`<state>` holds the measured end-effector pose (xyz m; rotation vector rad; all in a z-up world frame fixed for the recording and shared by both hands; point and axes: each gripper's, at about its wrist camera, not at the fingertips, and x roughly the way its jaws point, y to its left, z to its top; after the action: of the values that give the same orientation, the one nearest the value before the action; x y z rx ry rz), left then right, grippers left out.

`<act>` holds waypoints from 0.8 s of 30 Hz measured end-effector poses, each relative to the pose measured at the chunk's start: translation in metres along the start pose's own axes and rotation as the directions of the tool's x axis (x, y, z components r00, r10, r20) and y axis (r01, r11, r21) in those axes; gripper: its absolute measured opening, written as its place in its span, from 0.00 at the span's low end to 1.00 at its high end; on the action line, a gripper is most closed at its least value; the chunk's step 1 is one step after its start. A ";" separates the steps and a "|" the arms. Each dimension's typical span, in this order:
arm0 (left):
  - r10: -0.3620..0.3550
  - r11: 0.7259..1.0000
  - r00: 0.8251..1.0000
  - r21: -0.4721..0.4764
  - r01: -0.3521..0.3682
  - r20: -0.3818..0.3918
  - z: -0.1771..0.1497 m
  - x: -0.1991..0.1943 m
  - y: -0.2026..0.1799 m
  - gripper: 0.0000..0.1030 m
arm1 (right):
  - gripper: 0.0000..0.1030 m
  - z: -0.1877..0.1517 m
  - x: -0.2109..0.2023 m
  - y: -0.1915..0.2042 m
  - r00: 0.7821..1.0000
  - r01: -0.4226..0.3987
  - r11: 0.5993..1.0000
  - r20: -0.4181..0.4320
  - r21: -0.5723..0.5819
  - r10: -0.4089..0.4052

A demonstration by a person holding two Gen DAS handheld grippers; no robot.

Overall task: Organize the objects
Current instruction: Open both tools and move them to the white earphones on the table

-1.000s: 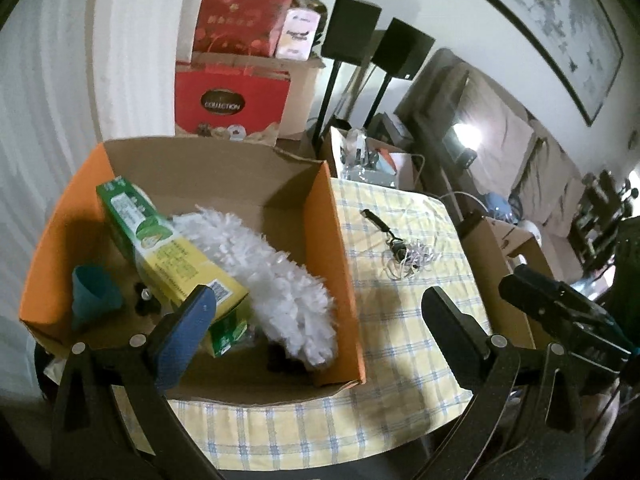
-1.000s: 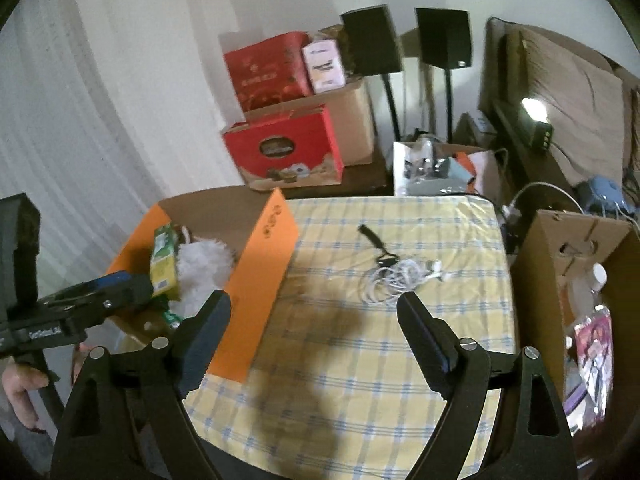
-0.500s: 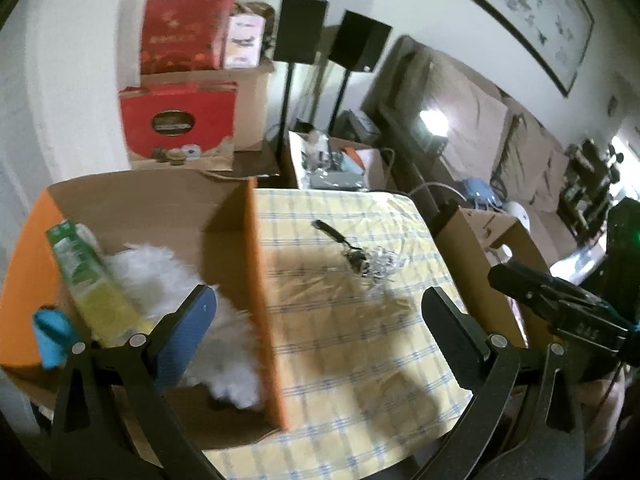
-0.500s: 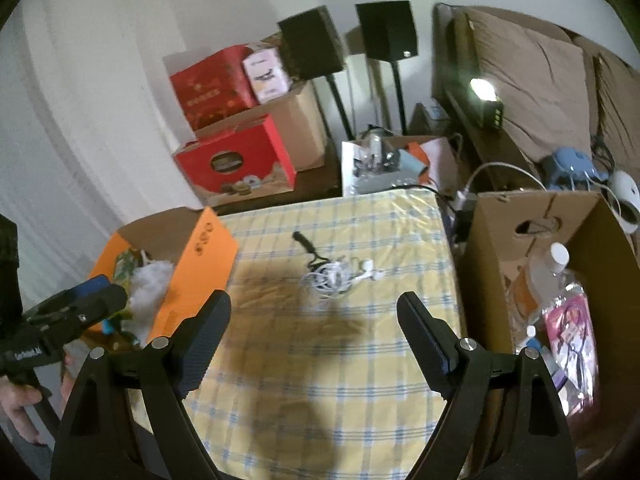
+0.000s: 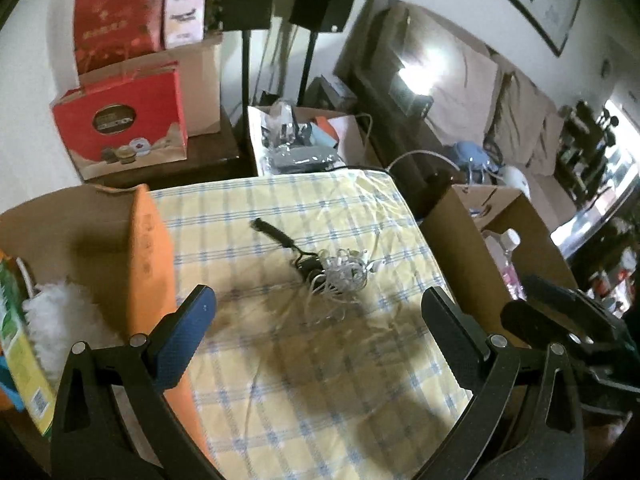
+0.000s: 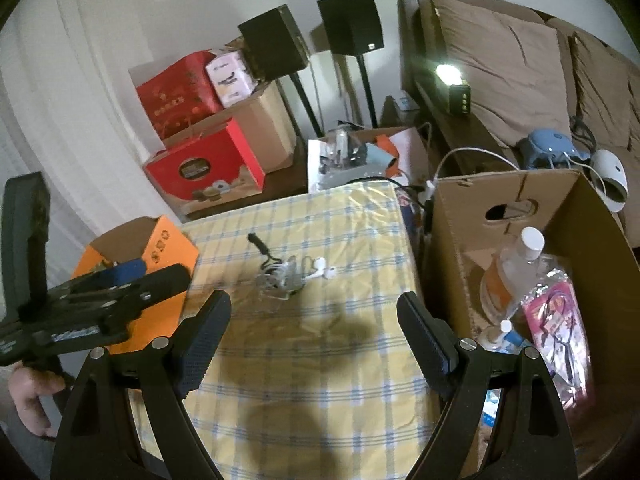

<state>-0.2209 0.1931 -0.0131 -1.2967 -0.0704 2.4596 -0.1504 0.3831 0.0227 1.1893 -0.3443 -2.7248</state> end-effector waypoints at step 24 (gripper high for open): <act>0.102 0.992 0.987 0.083 -0.092 -0.124 -0.002 0.110 -0.036 0.33 | 0.84 -0.009 0.019 -0.037 0.999 0.005 0.999 -0.042 0.051 -0.002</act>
<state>-0.2656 0.2636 -0.0940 -1.4526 0.1213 2.4253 -0.1580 0.4130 -0.0066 1.2594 -0.4088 -2.7048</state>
